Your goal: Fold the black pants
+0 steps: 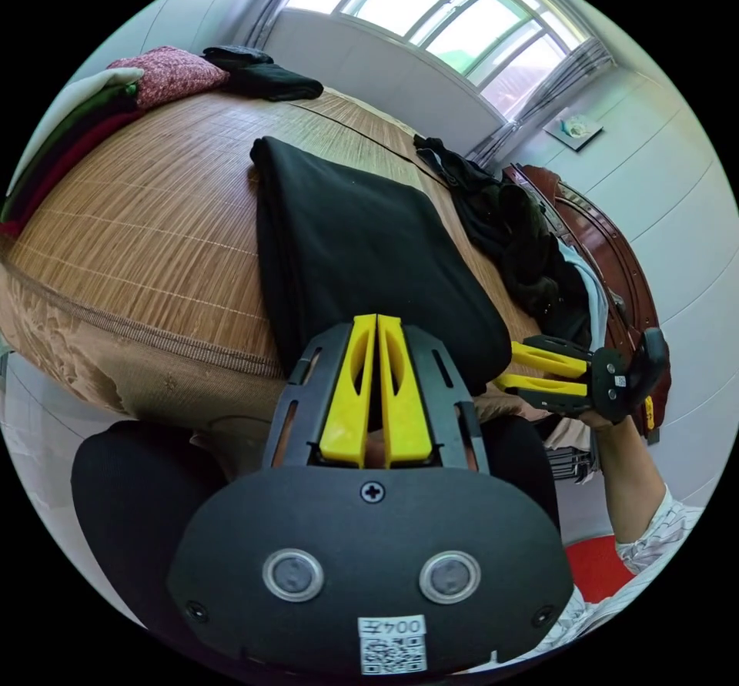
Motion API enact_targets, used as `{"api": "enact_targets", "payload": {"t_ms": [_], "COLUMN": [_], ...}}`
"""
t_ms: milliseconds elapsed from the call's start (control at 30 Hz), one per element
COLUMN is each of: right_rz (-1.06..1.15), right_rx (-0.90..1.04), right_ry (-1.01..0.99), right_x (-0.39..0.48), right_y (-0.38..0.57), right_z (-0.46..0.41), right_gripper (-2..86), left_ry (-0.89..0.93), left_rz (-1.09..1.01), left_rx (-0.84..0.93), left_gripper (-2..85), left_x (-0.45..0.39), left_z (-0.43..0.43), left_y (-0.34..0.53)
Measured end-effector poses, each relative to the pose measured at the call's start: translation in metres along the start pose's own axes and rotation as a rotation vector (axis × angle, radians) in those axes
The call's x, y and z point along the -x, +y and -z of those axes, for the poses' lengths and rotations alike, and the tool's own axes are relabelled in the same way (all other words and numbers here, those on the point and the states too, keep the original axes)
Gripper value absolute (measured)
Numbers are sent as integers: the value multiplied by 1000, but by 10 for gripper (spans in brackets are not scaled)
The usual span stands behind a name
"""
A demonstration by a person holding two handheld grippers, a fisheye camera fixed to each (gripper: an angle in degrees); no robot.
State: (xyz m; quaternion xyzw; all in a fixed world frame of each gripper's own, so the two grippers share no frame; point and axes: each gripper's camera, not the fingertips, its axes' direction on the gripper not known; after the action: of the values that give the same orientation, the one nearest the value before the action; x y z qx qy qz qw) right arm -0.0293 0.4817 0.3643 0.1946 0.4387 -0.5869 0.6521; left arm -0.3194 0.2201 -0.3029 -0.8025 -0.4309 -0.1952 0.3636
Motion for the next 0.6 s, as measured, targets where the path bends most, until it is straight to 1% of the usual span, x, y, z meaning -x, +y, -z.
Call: {"api": "enact_targets", "payload": {"t_ms": [100, 200, 300, 400, 433, 467, 500, 567, 600], "right_rz": [-14, -23, -147, -314, -414, -527, -585, -820, -869], "right_rx": [-36, 10, 32, -27, -39, -71, -96, -242, -285], "right_ry": [33, 51, -30, -66, -86, -145, -200, -489, -555], "right_x": [1, -5, -29, -56, -68, -80, -86, -104, -106], "right_y": [-9, 9, 29, 45, 57, 73, 83, 128, 140], "right_z": [2, -6, -3, 18, 22, 24, 23, 13, 9], "right_gripper": [39, 10, 2, 15, 28, 40, 46, 78, 90], "left_ry": [-2, 11, 9, 76, 120, 149, 162, 206, 224], "left_rz": [13, 12, 7, 42, 64, 99, 122, 251, 291], "left_rx": [-3, 11, -4, -35, -85, -152, -184, -242, -245], "left_gripper": [8, 9, 10, 13, 15, 18, 19, 27, 30], "left_x": [1, 3, 3, 9, 14, 23, 29, 64, 74], "left_z": [10, 20, 31, 56, 74, 96, 106, 140, 147], "left_y": [-4, -11, -15, -21, -21, -17, -15, -4, -1]}}
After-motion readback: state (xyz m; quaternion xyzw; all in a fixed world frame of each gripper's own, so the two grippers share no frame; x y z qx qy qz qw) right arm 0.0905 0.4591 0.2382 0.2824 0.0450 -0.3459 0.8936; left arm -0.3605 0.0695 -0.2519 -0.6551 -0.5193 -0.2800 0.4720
